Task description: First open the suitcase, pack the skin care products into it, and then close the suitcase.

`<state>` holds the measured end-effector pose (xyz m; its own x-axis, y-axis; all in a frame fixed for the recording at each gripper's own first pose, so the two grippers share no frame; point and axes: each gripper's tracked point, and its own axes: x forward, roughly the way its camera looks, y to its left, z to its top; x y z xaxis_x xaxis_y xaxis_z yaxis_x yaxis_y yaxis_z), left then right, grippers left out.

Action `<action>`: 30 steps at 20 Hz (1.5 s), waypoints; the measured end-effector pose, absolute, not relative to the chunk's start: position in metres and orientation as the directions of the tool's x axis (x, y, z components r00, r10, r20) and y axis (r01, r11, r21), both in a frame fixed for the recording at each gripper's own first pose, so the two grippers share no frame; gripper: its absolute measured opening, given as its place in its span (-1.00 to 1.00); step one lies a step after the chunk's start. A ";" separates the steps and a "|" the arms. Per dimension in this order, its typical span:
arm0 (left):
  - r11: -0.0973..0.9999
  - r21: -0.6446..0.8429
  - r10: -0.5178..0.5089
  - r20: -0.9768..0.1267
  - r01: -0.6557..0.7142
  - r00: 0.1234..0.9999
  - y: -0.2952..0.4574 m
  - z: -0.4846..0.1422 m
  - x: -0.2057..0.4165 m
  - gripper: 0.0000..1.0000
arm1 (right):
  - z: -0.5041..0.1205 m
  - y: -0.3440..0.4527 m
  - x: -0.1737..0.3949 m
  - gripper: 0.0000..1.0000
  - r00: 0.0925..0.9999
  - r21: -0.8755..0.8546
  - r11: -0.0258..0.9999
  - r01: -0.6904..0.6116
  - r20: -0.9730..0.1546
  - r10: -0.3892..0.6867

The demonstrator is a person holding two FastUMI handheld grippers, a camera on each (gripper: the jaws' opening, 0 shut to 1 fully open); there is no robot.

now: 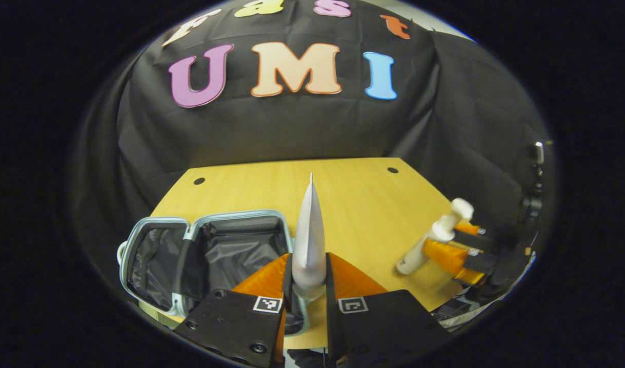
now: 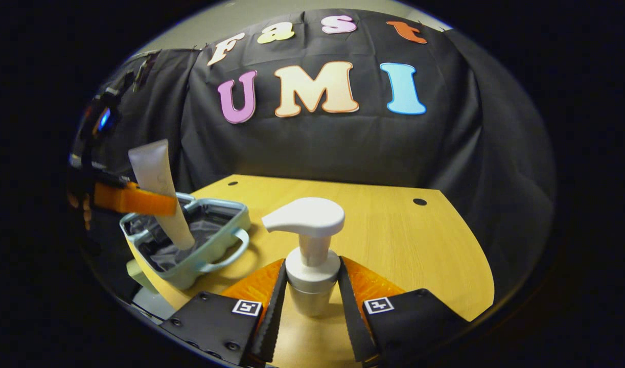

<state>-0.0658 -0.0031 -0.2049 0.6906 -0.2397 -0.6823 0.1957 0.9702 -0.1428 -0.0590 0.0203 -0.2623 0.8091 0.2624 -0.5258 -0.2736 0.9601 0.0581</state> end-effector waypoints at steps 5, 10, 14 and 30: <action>0.985 -0.078 -0.157 -0.777 0.154 0.610 0.059 -0.245 -0.062 -0.49 | -0.216 0.059 -0.050 0.15 0.840 0.099 0.957 -0.272 -0.460 0.286; 0.987 -0.092 -0.145 -0.852 0.128 0.503 0.085 -0.293 -0.073 -0.49 | -0.213 0.078 -0.060 0.16 0.834 0.084 0.960 -0.267 -0.479 0.274; 0.989 -0.111 -0.142 -0.889 0.097 0.436 0.095 -0.323 -0.079 -0.48 | -0.207 0.087 -0.071 0.16 0.830 0.071 0.962 -0.263 -0.492 0.263; 0.980 -0.174 -0.193 -0.707 0.097 0.681 0.121 -0.270 -0.044 0.81 | -0.212 0.193 -0.077 0.15 0.756 0.081 0.909 -0.408 -0.528 0.387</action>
<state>-0.0442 0.1206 -0.2704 0.6807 -0.1927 -0.7067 0.0968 0.9800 -0.1740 -0.0770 0.1932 -0.2121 0.7564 0.3865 -0.5276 -0.4084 0.9092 0.0807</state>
